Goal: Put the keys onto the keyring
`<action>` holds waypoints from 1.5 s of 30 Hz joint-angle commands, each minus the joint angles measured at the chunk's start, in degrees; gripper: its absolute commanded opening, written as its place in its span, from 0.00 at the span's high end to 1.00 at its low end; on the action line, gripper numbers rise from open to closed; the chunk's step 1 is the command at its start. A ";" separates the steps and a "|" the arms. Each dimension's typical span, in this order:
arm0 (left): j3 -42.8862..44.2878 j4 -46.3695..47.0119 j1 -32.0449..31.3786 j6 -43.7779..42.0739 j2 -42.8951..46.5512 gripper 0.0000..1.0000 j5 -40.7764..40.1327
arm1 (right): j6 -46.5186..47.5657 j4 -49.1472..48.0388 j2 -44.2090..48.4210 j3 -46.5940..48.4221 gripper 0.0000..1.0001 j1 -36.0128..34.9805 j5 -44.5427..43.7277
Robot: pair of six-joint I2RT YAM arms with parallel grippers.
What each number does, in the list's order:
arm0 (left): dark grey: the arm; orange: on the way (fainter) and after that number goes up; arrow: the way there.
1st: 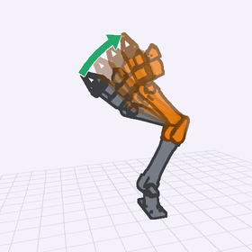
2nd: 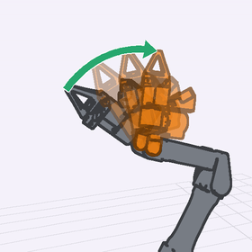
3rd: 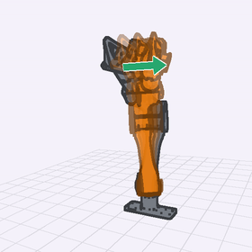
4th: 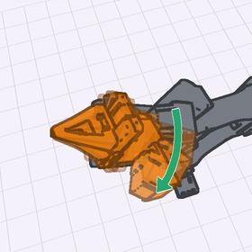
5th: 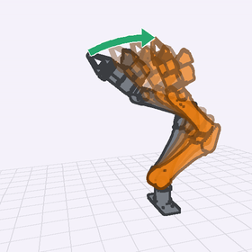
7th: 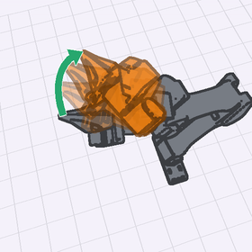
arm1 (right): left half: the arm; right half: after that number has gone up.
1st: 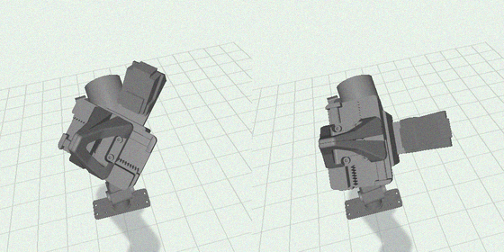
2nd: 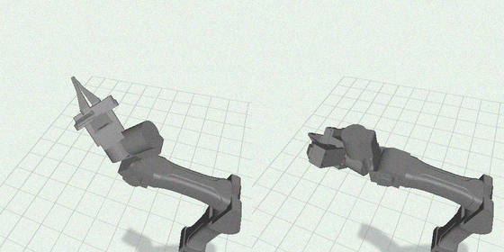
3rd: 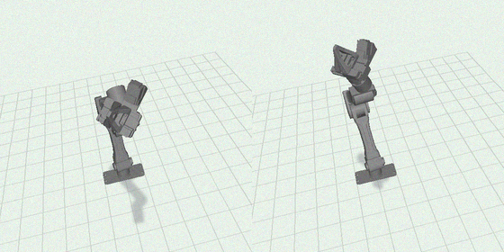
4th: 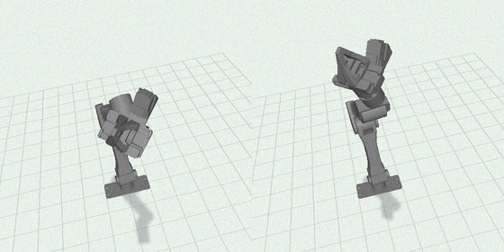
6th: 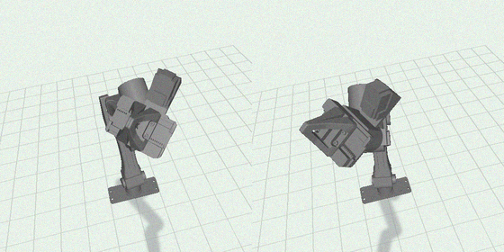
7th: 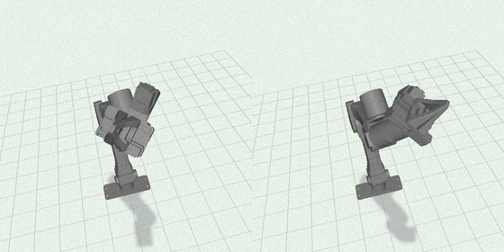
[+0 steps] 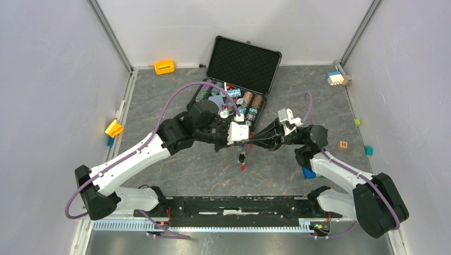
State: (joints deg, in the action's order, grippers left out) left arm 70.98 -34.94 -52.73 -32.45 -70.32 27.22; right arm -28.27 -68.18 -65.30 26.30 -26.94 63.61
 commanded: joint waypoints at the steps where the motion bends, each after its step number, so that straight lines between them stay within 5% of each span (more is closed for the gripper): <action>1: 2.48 1.68 0.39 0.45 -1.10 0.96 1.79 | -2.22 -9.16 1.09 -0.79 1.00 0.13 0.49; 11: 3.66 -0.13 1.23 0.82 -2.32 0.98 9.13 | -5.47 -17.18 1.09 -2.08 1.00 0.07 1.00; 28: 6.71 -1.77 1.32 0.65 -5.44 0.98 12.92 | -5.78 -17.25 1.13 -2.92 1.00 -1.03 1.14; 45: 7.06 -1.54 1.75 -0.95 -5.51 0.76 15.84 | -4.67 -15.84 0.50 -3.19 1.00 -1.16 0.48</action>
State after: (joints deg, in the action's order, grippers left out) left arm 75.40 -39.38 -51.07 -32.45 -75.40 39.70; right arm -33.32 -80.12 -65.30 23.00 -27.64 65.36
